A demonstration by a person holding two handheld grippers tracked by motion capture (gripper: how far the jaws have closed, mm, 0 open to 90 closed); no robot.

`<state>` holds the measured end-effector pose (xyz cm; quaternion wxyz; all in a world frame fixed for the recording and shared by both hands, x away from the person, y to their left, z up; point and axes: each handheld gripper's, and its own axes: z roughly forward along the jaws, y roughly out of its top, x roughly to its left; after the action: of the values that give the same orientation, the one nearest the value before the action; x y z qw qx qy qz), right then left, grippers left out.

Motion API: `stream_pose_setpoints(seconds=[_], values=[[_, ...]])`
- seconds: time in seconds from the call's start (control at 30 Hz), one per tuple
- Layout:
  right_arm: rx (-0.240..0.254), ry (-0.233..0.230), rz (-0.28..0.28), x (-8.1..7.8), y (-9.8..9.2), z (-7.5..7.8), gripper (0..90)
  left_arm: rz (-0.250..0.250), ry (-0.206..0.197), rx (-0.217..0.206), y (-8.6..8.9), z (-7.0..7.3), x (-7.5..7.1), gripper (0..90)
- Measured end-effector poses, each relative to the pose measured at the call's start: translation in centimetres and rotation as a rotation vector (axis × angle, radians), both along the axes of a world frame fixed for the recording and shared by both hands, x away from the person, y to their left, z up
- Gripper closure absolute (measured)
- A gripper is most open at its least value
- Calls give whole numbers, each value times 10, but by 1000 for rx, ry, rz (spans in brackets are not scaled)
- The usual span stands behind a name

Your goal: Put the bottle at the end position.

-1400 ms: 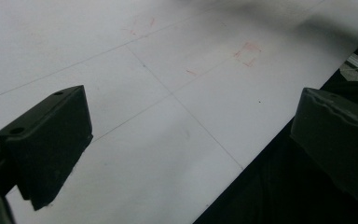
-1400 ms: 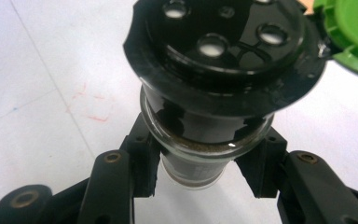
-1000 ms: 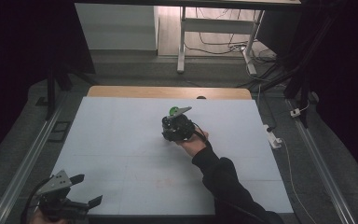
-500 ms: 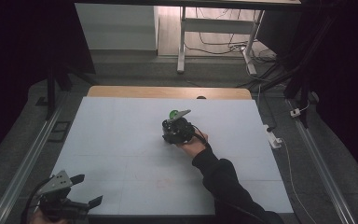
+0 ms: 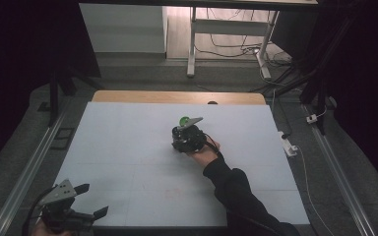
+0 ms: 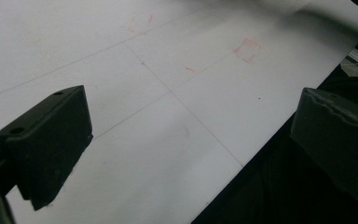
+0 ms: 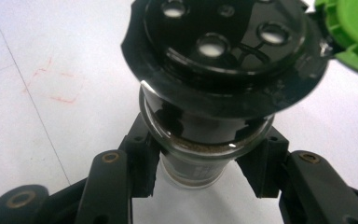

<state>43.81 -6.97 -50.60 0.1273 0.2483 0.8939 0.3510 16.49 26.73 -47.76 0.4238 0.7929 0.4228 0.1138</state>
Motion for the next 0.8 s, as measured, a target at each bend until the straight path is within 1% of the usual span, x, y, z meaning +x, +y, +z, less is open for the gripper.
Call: stream_pose_setpoints(seconds=[0.03,0.1,0.13,0.2,0.23,0.3,0.33,0.43,0.5,0.6,0.63,0.67,0.8], values=[[0,0,0,0,0,0,503,0,0,0,0,0,0,0],[-6,0,2,-1,1,-1,454,-1,0,1,0,0,0,0],[-6,0,2,-1,1,-1,454,-1,0,1,0,0,0,0],[-3,-4,6,-1,1,0,391,-1,-1,1,0,0,0,0],[-3,-4,6,-1,1,0,391,0,-1,1,0,0,0,0],[6,-4,2,-1,1,2,356,0,0,0,0,0,0,0],[21,3,0,-1,0,4,326,0,-1,1,0,0,0,0],[38,1,2,-2,-1,7,300,2,-1,-2,0,0,0,0],[54,10,-5,-2,-1,8,270,2,-1,-1,0,0,0,0],[49,11,-20,-3,-2,10,241,2,-1,0,0,0,0,0],[55,16,-20,-4,-3,11,218,2,-1,0,0,0,0,0],[55,16,-20,-4,-3,11,218,2,-1,-1,0,0,0,0],[67,22,-29,-6,-5,14,166,3,0,-2,0,0,0,0]])
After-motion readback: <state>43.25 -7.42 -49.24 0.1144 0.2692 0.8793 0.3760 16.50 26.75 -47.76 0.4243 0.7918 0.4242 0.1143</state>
